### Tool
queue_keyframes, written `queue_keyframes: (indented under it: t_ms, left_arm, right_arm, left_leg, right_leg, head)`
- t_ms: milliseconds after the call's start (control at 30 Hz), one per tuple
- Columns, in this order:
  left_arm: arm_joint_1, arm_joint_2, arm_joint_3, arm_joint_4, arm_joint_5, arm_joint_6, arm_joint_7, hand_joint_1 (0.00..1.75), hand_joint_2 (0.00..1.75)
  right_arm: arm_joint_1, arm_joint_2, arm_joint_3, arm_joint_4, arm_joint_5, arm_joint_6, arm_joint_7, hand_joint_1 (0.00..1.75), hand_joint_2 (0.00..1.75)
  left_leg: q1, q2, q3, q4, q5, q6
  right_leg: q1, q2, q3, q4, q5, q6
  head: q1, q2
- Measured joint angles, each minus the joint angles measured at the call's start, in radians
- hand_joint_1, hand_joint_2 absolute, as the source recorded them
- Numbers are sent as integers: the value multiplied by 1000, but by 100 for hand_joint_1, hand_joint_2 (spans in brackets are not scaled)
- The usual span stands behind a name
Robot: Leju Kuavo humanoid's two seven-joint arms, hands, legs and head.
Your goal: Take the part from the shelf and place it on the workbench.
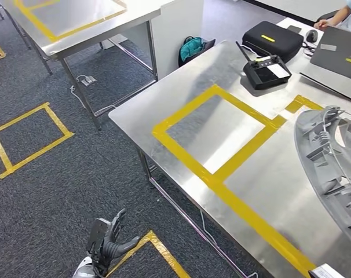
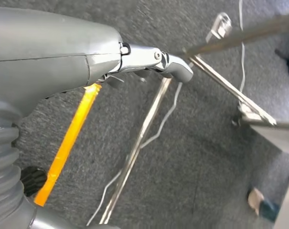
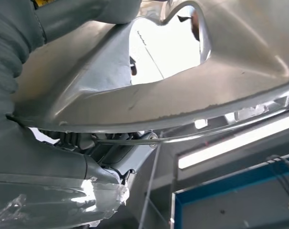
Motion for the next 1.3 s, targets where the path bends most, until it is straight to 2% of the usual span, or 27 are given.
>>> queue_keyframes:
  t_ms: [67,100,133,167,200,267,300,333,367,400,433,500,567,600,633,667,700,767,800,833,867,967,1000,1067,1167,1200,1300]
  left_arm:
    - [2,0,1,0,-2,-4,0,0,175]
    - [5,1,1,0,-4,-6,0,0,175]
    - [6,1,1,0,-6,-9,0,0,175]
    - [7,2,2,0,-8,-12,0,0,175]
    - [7,2,2,0,-10,-14,0,0,175]
    - [4,2,2,0,-12,-16,0,0,175]
    - [2,2,2,0,-13,-16,0,0,175]
    - [1,2,2,0,-15,-17,0,0,175]
    - [0,2,2,0,-16,-18,0,0,175]
    - [-1,2,2,0,-17,-18,0,0,175]
    - [-3,1,2,0,-17,-19,0,0,175]
    - [-7,-2,3,0,-16,-23,0,0,175]
    - [-6,-3,3,0,-18,-29,0,0,175]
    - [-4,-2,3,1,-19,-32,0,0,175]
    - [-3,-2,3,1,-21,-35,0,0,175]
    - [-3,-2,2,1,-24,-37,0,0,175]
    - [-4,-2,2,1,-27,-40,0,0,175]
    - [-8,-2,0,2,-31,-46,0,0,175]
    - [-11,-2,-2,2,-33,-49,0,0,175]
    - [-14,-2,-4,2,-36,-51,0,0,175]
    - [-17,-2,-6,2,-39,-52,0,0,175]
    - [-21,-3,-11,3,-49,-53,0,0,175]
    - [-23,-3,-13,3,-51,-53,0,0,175]
    - [-27,-5,-16,4,-54,-53,0,0,175]
    - [-31,-8,-19,5,-57,-54,0,0,175]
    - [-31,-8,-21,5,-58,-54,0,0,175]
    - [-32,-9,-24,7,-61,-54,0,0,175]
  right_arm:
    - [8,0,-15,14,-22,0,-10,175,175]
    - [14,0,-23,22,-31,0,-15,175,175]
    - [20,0,-32,30,-38,0,-19,175,175]
    - [23,0,-42,40,-45,0,-25,175,175]
    - [25,0,-52,52,-52,0,-33,175,175]
    - [25,0,-75,75,-68,0,-50,175,175]
    - [25,0,-87,86,-78,0,-60,175,175]
    - [25,0,-99,97,-87,0,-69,175,175]
    - [26,0,-111,110,-95,0,-79,175,175]
    - [26,0,-123,124,-102,0,-87,175,175]
    - [28,0,-134,137,-106,0,-94,175,175]
    - [31,0,-152,163,-113,0,-105,175,175]
    - [27,0,-167,189,-128,10,-124,175,175]
    - [22,0,-178,204,-141,30,-141,175,175]
    - [14,0,-194,219,-157,64,-161,175,175]
    - [3,0,-215,234,-175,112,-185,175,175]
    - [-12,0,-240,250,-192,171,-211,175,175]
    - [-49,0,-297,278,-209,282,-262,175,175]
    - [-72,0,-328,292,-205,331,-284,175,175]
    - [-98,0,-360,308,-190,377,-302,175,175]
    - [-125,0,-393,326,-171,417,-315,175,175]
    - [-197,-1,-476,380,-109,492,-338,175,175]
    - [-219,-3,-499,398,-89,504,-341,175,175]
    - [-262,-9,-536,434,-53,519,-340,175,175]
    - [-302,-18,-571,479,-27,526,-335,175,175]
    - [-310,-21,-579,489,-25,526,-334,175,175]
    - [-326,-26,-594,509,-23,526,-333,175,175]
  left_leg:
    - [1,-26,-66,135,-63,-4]
    - [1,-30,-98,196,-83,-5]
    - [1,-32,-117,227,-85,-4]
    - [1,-34,-117,219,-65,-2]
    - [1,-38,-97,172,-30,2]
    - [3,-67,-31,33,36,9]
    - [4,-82,-6,-21,53,12]
    - [4,-94,8,-50,56,15]
    - [4,-97,12,-60,53,18]
    - [3,-89,12,-63,55,23]
    - [4,-81,14,-66,57,29]
    - [7,-64,16,-71,60,42]
    - [6,-45,16,-71,59,48]
    - [5,-33,17,-71,58,49]
    - [5,-24,17,-71,57,49]
    - [4,-15,19,-71,56,49]
    - [5,-8,21,-71,55,47]
    - [3,1,27,-70,51,41]
    - [0,4,29,-69,49,37]
    - [-2,6,30,-68,47,34]
    - [-5,6,31,-67,48,37]
    - [-6,6,30,-69,53,60]
    - [-5,6,30,-71,55,60]
    - [-4,6,31,-76,58,50]
    - [-1,6,31,-81,62,25]
    - [0,6,30,-81,62,21]
    - [0,6,30,-81,63,19]
  right_leg:
    - [-1,17,-1,0,0,-6]
    - [-1,27,-2,0,0,-7]
    - [0,39,-2,0,0,-8]
    - [0,50,-1,0,1,-8]
    - [-1,62,-1,0,1,-7]
    - [0,85,0,1,1,-3]
    - [0,94,-2,3,1,1]
    - [0,101,-4,2,2,6]
    - [-1,109,-7,1,3,12]
    - [-3,116,-10,-3,5,19]
    - [-4,114,-13,-3,3,25]
    - [-2,77,-36,40,-27,36]
    - [-1,27,-92,159,-93,43]
    - [-1,17,-124,225,-121,46]
    - [-2,12,-144,267,-132,48]
    - [-3,9,-147,273,-125,50]
    - [-3,7,-127,237,-99,51]
    - [-4,-4,-49,95,-36,51]
    - [-4,-8,-15,38,-16,47]
    - [-5,-11,5,3,-5,44]
    - [-5,-11,11,-7,-3,42]
    - [-4,-7,11,-10,3,42]
    - [-2,-7,11,-10,3,39]
    - [1,-6,10,-9,2,33]
    - [3,-8,7,-8,2,26]
    - [4,-8,6,-8,3,25]
    - [4,-7,6,-8,4,23]
  head:
    - [-2,0]
    - [-2,0]
    - [-2,0]
    - [-2,0]
    - [-2,0]
    - [-3,0]
    - [-2,0]
    - [-2,0]
    - [-2,0]
    - [-2,0]
    - [-2,0]
    - [2,0]
    - [5,0]
    - [5,0]
    - [5,0]
    - [5,0]
    - [5,0]
    - [5,0]
    - [5,0]
    - [4,0]
    - [3,0]
    - [2,0]
    - [2,0]
    - [2,0]
    - [2,0]
    - [2,0]
    - [2,0]
